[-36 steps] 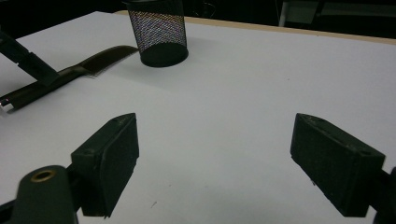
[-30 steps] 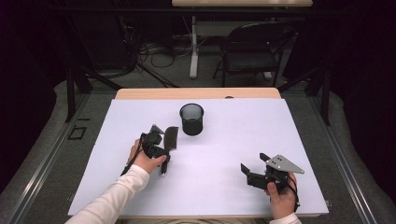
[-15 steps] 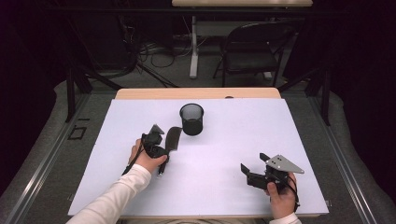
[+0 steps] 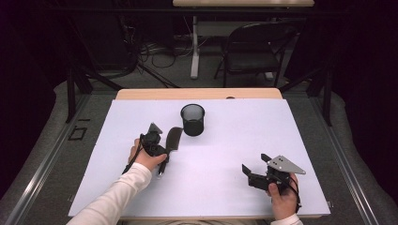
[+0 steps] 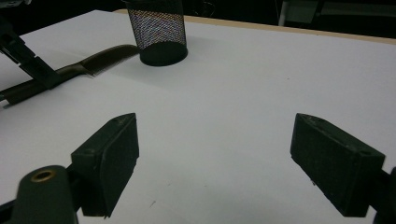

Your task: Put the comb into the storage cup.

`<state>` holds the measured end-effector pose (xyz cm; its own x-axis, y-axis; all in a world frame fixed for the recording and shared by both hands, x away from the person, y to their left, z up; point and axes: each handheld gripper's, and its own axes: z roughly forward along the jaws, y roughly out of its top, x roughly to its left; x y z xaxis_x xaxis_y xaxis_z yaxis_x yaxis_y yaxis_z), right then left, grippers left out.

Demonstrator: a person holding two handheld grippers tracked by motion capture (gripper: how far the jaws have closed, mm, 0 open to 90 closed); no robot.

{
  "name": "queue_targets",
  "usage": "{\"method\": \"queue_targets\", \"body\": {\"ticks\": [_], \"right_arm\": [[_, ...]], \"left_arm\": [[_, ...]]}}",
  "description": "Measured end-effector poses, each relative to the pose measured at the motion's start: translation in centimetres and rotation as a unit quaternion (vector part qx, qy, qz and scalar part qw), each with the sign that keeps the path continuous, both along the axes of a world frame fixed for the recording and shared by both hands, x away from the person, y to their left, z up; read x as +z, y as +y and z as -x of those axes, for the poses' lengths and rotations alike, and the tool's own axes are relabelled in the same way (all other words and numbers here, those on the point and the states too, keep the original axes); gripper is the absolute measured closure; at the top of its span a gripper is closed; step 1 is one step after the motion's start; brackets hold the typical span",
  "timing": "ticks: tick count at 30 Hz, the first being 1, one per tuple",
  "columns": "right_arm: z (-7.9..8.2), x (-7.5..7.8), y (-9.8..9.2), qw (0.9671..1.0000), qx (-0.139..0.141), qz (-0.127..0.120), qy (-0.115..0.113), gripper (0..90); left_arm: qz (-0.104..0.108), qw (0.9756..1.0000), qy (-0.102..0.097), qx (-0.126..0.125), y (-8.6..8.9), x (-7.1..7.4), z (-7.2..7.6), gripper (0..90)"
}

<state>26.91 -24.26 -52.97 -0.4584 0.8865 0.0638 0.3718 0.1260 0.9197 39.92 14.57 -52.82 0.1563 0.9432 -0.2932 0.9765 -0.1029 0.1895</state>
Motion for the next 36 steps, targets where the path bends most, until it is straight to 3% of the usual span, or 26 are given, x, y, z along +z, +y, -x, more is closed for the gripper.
{"method": "queue_targets", "body": {"ticks": [15, 36], "right_arm": [[0.0, 0.0, -0.1, 1.0, -0.002, 0.002, 0.001, 15.5], [-0.1, -0.1, -0.1, 1.0, -0.001, 0.002, 0.002, 15.5]], "left_arm": [[0.012, 0.9999, 0.011, 0.003, 0.4, 0.0, -0.2, 72.6], [0.026, 0.9996, 0.002, 0.012, 1.4, 0.7, -0.4, 72.6]]}}
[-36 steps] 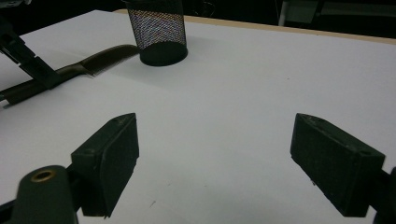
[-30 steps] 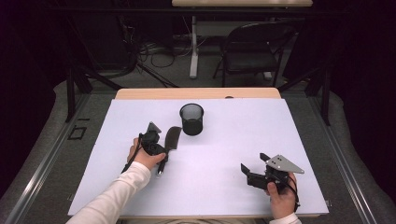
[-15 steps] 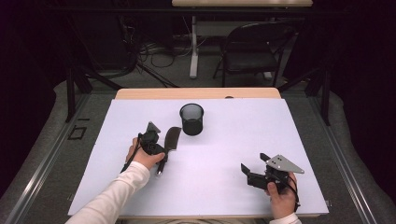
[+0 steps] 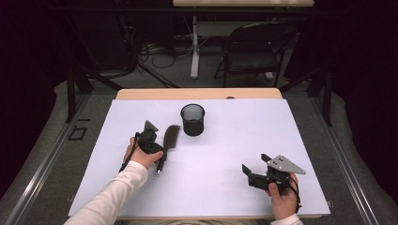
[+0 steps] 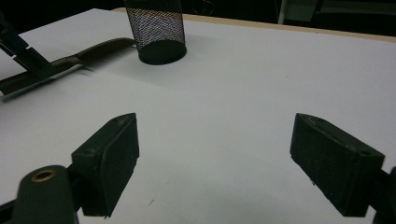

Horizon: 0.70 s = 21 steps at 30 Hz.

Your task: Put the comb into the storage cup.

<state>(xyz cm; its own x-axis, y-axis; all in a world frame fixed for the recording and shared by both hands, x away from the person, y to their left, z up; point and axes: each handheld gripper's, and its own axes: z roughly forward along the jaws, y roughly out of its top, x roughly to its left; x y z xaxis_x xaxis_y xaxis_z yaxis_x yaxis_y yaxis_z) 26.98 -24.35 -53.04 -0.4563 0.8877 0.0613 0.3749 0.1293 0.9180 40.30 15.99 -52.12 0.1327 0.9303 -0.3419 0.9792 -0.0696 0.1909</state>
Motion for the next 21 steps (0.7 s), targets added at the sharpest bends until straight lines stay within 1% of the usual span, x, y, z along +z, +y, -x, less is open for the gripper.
{"method": "queue_targets", "body": {"ticks": [2, 5, 7, 8, 9, 11, 12, 14, 16, 17, 21], "right_arm": [[0.0, 0.0, 0.0, 1.0, -0.001, -0.001, -0.002, 15.5], [0.0, 0.0, 0.1, 1.0, -0.001, -0.003, -0.002, 15.5], [0.0, -0.1, 0.0, 1.0, -0.001, -0.002, -0.002, 15.5], [0.0, -0.1, 0.1, 1.0, -0.001, -0.003, -0.001, 15.5], [0.0, -0.1, 0.1, 1.0, -0.001, -0.003, -0.001, 15.5], [0.0, -0.1, 0.1, 1.0, -0.001, -0.003, -0.001, 15.5], [0.0, -0.1, 0.1, 1.0, -0.001, -0.003, -0.001, 15.5], [0.0, -0.1, 0.1, 1.0, -0.001, -0.003, -0.001, 15.5], [0.0, -0.1, 0.1, 1.0, -0.001, -0.003, -0.001, 15.5], [0.0, -0.1, 0.1, 1.0, -0.001, -0.003, -0.001, 15.5], [0.0, -0.1, 0.1, 1.0, -0.002, -0.004, 0.001, 15.5]], "left_arm": [[0.001, 1.0, -0.001, 0.0, 0.2, 0.1, 0.0, 72.6], [0.007, 0.9999, -0.008, 0.008, 0.5, 0.3, -0.1, 72.6], [0.007, 0.9999, -0.008, 0.006, 0.7, 0.4, -0.1, 72.6], [0.008, 0.9999, -0.012, 0.007, 0.9, 0.6, -0.1, 72.6], [0.005, 0.9999, -0.014, 0.004, 1.0, 0.6, -0.2, 72.6], [0.009, 0.9998, -0.017, 0.009, 1.1, 0.8, -0.2, 72.6], [0.009, 0.9997, -0.022, 0.009, 1.2, 0.8, -0.2, 72.6], [0.01, 0.9996, -0.024, 0.006, 1.5, 1.0, -0.2, 72.6], [0.013, 0.9995, -0.026, 0.011, 1.6, 1.1, -0.2, 72.6], [0.013, 0.9995, -0.028, 0.008, 1.7, 1.1, -0.2, 72.6], [0.017, 0.9991, -0.036, 0.013, 2.0, 1.4, -0.2, 72.6]]}}
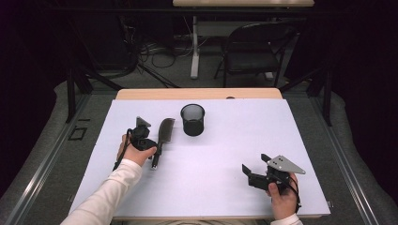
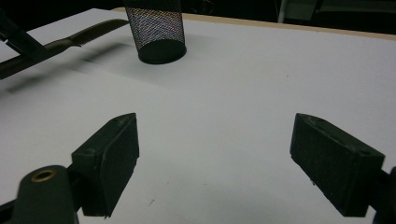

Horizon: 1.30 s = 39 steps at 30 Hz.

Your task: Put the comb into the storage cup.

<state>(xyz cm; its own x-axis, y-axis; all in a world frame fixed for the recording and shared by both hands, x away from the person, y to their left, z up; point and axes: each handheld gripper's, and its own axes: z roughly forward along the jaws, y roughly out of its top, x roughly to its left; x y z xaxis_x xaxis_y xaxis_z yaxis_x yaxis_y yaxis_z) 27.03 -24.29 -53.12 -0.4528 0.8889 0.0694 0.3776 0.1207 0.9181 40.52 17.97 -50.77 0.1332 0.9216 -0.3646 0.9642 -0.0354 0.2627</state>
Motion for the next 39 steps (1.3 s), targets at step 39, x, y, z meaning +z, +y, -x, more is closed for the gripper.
{"method": "queue_targets", "body": {"ticks": [39], "right_arm": [[0.0, -0.1, 0.1, 1.0, 0.0, 0.004, 0.003, 15.5]], "left_arm": [[0.011, 0.9867, -0.131, -0.096, 3.4, 2.2, 3.1, 72.6]]}}
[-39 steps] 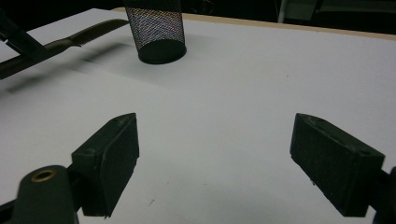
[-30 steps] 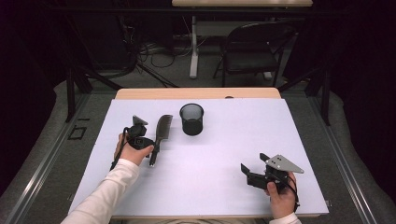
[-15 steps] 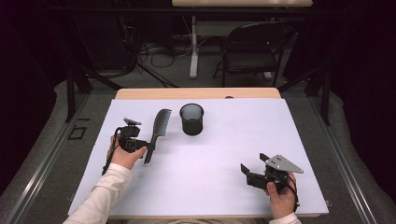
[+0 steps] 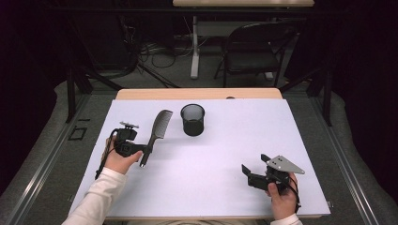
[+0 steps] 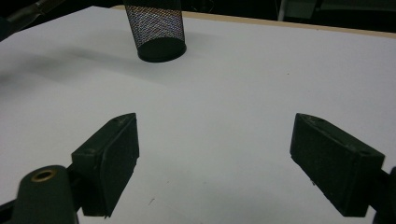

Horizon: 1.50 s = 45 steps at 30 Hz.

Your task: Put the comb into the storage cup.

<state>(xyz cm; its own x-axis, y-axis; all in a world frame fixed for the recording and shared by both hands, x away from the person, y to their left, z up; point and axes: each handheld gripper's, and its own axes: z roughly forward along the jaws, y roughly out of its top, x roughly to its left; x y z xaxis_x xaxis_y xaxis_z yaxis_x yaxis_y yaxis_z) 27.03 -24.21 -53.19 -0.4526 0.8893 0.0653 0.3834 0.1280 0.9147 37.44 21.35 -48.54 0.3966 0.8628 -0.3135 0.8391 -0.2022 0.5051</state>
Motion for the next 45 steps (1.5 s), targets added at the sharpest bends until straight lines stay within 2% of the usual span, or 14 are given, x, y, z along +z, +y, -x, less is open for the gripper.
{"method": "queue_targets", "body": {"ticks": [5, 12, 16, 20, 22, 30, 40, 45], "right_arm": [[0.0, 0.0, 0.0, 1.0, 0.001, 0.0, 0.002, 15.5], [0.0, 0.0, 0.0, 1.0, 0.001, 0.001, 0.002, 15.5], [0.0, 0.0, 0.1, 1.0, 0.001, 0.0, 0.001, 15.5], [0.0, 0.0, 0.1, 1.0, 0.002, 0.003, 0.0, 15.5], [0.0, -0.1, 0.1, 1.0, 0.002, 0.002, 0.0, 15.5], [-0.1, -0.1, 0.2, 1.0, 0.003, -0.001, 0.002, 15.5], [-0.1, -0.1, 0.2, 1.0, 0.006, -0.003, 0.006, 15.3], [-0.1, -0.1, 0.2, 1.0, 0.005, -0.004, 0.006, 15.3]], "left_arm": [[-0.015, 0.9995, -0.017, -0.021, -0.4, 1.0, 1.0, 72.6], [-0.02, 0.998, -0.019, -0.057, -1.2, 2.1, 2.1, 72.6], [-0.034, 0.9961, -0.018, -0.079, -2.1, 2.4, 2.7, 72.6], [-0.038, 0.9949, -0.021, -0.092, -2.7, 2.7, 3.1, 72.6], [-0.041, 0.9934, -0.024, -0.105, -3.4, 2.9, 3.3, 72.6], [-0.041, 0.9909, -0.03, -0.124, -5.0, 2.8, 3.7, 72.6], [-0.029, 0.9892, -0.041, -0.138, -6.6, 2.5, 3.8, 72.6], [-0.019, 0.9882, -0.063, -0.138, -7.3, 2.7, 4.0, 72.6]]}}
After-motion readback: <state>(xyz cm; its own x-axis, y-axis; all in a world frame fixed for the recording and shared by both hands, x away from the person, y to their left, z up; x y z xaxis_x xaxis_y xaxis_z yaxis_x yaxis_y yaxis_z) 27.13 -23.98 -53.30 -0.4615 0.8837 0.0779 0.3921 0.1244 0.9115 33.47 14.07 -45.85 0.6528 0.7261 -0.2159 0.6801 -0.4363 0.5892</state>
